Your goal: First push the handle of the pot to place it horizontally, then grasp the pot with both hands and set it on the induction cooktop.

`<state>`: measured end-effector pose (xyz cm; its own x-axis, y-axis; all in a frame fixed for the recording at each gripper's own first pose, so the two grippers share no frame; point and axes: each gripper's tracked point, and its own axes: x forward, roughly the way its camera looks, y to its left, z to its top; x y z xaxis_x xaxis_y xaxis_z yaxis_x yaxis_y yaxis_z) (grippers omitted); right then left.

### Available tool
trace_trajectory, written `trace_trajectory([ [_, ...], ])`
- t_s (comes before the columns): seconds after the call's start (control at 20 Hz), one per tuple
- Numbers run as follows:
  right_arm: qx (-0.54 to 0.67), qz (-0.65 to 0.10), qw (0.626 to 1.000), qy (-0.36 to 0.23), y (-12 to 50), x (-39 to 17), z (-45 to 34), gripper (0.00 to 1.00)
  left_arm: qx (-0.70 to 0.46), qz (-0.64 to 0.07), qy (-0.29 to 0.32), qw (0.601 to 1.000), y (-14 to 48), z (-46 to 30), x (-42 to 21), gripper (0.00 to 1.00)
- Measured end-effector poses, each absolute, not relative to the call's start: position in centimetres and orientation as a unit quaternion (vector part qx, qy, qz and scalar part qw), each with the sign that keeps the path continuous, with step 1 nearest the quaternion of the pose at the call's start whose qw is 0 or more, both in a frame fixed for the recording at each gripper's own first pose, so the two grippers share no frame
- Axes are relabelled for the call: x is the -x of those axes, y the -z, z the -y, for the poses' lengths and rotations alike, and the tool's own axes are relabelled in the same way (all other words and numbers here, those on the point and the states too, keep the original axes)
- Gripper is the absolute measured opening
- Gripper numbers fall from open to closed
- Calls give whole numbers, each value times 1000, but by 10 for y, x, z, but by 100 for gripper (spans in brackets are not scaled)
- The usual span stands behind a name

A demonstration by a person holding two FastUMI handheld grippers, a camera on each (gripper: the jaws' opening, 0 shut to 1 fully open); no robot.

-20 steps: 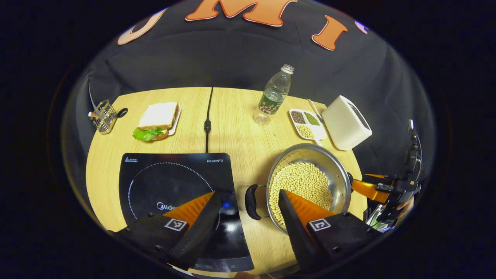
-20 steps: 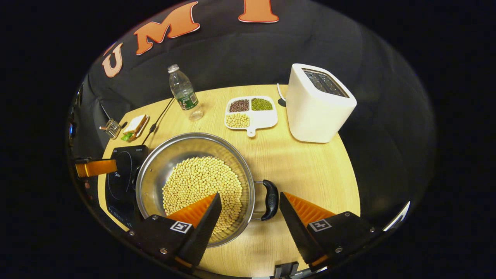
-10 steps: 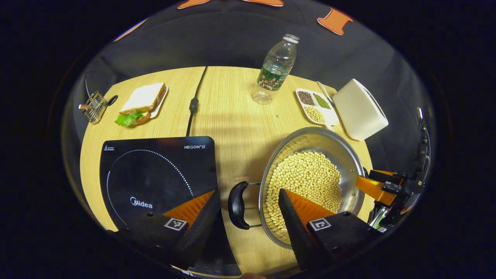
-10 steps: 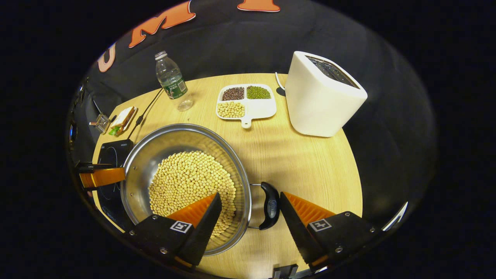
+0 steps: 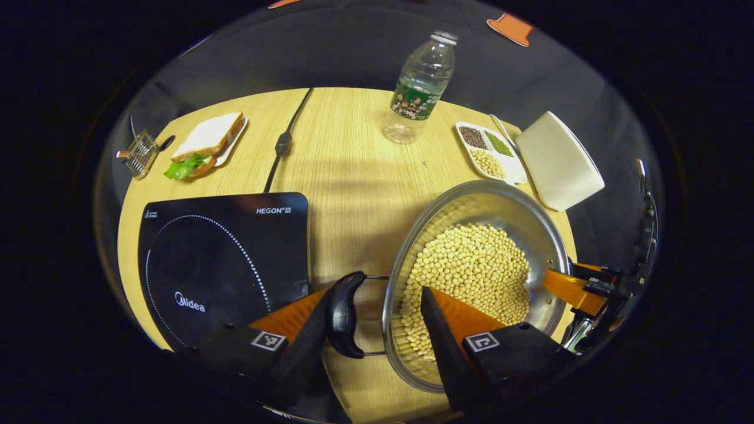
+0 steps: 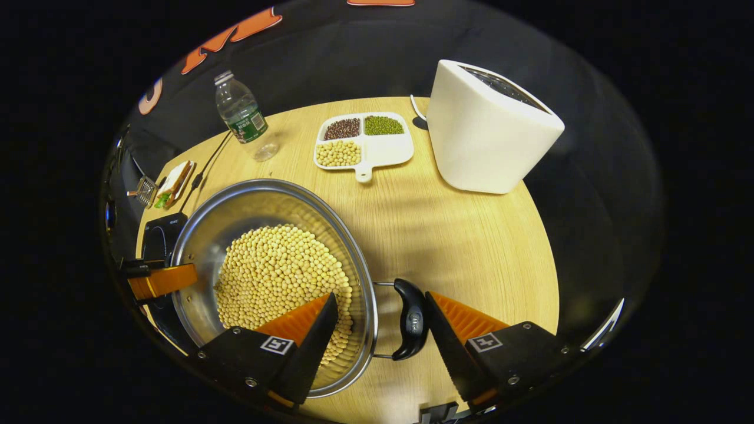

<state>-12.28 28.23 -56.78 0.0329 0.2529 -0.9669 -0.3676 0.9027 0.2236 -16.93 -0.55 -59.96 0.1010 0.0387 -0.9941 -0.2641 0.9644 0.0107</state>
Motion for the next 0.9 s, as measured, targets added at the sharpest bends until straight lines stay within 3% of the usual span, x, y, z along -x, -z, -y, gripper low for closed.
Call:
trace_trajectory([
  [0.2, 62, -667, 713, -208, 579, 128, -279, 91, 48, -658, -95, 745, 605, 2, 170, 90],
  [0.45, 28, -684, 704, -190, 588, 134, -271, 74, 10, -647, -91, 757, 616, 1, 169, 84],
  [0.9, -10, -704, 686, -182, 588, 137, -268, 65, 15, -638, -83, 765, 626, -1, 165, 75],
])
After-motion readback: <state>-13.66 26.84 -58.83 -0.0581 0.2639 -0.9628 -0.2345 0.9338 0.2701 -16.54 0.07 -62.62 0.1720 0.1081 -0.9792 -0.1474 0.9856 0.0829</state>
